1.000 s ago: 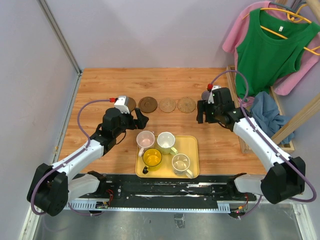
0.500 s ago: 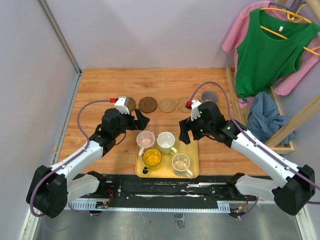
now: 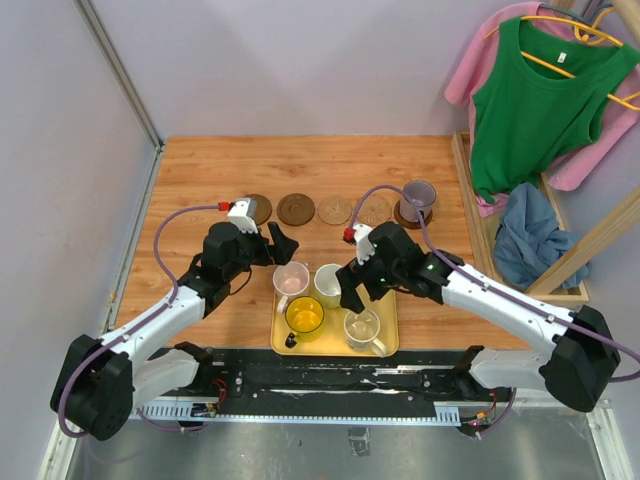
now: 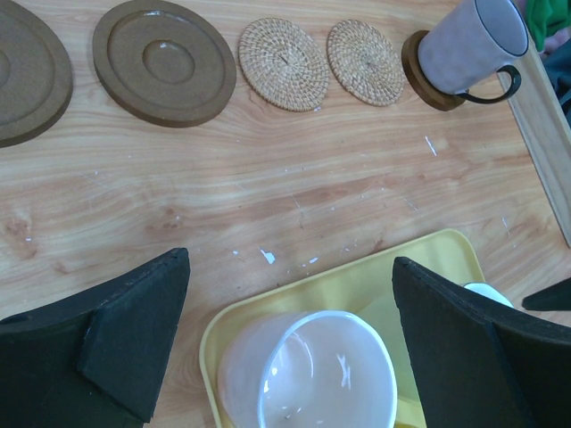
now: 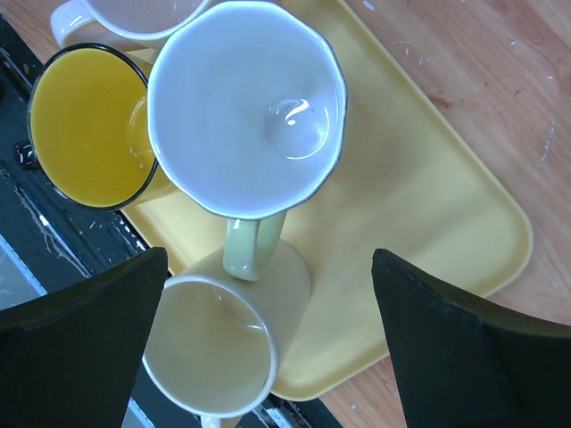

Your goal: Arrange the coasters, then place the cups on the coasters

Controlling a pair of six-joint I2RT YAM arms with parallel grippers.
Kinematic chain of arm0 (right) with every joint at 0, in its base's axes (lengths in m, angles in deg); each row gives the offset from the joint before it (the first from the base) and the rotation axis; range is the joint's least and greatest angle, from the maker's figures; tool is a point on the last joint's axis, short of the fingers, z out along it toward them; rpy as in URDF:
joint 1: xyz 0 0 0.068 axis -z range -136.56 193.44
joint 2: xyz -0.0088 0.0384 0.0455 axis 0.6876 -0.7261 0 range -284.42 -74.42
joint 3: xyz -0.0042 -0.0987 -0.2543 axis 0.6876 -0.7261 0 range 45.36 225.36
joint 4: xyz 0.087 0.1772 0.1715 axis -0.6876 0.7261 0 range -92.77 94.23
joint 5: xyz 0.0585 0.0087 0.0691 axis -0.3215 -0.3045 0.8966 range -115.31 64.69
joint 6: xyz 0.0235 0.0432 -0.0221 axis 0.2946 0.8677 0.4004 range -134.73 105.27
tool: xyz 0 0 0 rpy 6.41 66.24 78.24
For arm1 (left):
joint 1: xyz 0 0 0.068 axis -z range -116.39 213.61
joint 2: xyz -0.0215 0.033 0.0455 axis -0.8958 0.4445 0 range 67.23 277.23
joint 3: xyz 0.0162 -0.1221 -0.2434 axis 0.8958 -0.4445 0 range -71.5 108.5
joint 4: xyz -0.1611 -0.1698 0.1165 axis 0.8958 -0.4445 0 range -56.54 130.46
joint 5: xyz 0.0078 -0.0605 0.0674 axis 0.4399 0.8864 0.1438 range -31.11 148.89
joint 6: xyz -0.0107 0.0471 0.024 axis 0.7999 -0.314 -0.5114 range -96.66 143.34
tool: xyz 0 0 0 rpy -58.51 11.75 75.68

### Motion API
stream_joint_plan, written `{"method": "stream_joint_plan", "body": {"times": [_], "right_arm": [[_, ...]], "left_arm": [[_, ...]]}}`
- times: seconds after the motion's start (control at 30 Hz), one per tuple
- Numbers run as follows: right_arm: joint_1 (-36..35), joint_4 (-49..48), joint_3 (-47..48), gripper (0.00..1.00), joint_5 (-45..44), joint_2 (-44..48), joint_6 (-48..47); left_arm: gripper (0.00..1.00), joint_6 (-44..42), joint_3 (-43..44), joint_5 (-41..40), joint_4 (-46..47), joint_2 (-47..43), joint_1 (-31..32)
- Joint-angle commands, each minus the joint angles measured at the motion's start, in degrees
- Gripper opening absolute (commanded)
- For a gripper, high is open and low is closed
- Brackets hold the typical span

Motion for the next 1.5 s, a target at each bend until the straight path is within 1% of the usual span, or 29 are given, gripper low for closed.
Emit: {"method": "stream_joint_plan", "body": {"times": [0.0, 0.23, 0.33, 0.4, 0.53, 0.67, 0.93, 1.17, 1.23, 1.33, 1.47], "right_arm": [[-2.21, -3.33, -0.36, 0.99, -1.74, -2.89, -1.5], [-4.36, -4.86, -0.34, 0.99, -4.24, -7.32, -1.42], [-5.02, -5.36, -0.11, 1.0, -5.21, -9.07, -1.42], [-5.3, -5.65, 0.08, 0.98, -5.76, -10.29, -1.29], [-5.91, -5.55, 0.54, 0.92, -6.34, -12.52, -1.31], [-6.4, -4.96, 1.15, 0.84, -6.58, -14.13, -1.33], [-7.41, -4.17, 2.07, 0.73, -7.25, -14.52, -1.17], [-7.99, -2.75, 3.35, 0.54, -8.02, -15.45, -1.42], [-8.08, -2.26, 3.66, 0.49, -8.44, -16.02, -1.42], [-8.32, -1.74, 4.18, 0.46, -8.87, -16.82, -1.45], [-8.57, -1.33, 4.75, 0.38, -9.3, -17.9, -1.51]], "left_arm": [[1.0, 0.42, -0.77, 0.33, 1.12, -1.24, 0.48], [1.0, 0.58, -1.13, 0.24, 1.61, -0.89, 0.43], [1.0, 0.59, -1.15, 0.28, 1.87, -0.56, 0.43], [1.0, 0.62, -1.14, 0.45, 2.03, -0.33, 0.43], [1.0, 0.57, -1.14, 0.42, 2.16, -0.1, 0.43], [1.0, 0.54, -1.12, 0.28, 2.18, 0.04, 0.43], [1.0, 0.63, -1.31, 0.28, 2.4, 0.1, 0.45], [1.0, 0.71, -1.46, 0.22, 2.49, -0.13, 0.49], [1.0, 0.81, -1.53, -0.01, 2.53, -0.37, 0.43], [1.0, 0.8, -1.64, -0.32, 2.48, -0.68, 0.43], [1.0, 0.74, -1.66, -0.52, 2.49, -0.88, 0.43]]}}
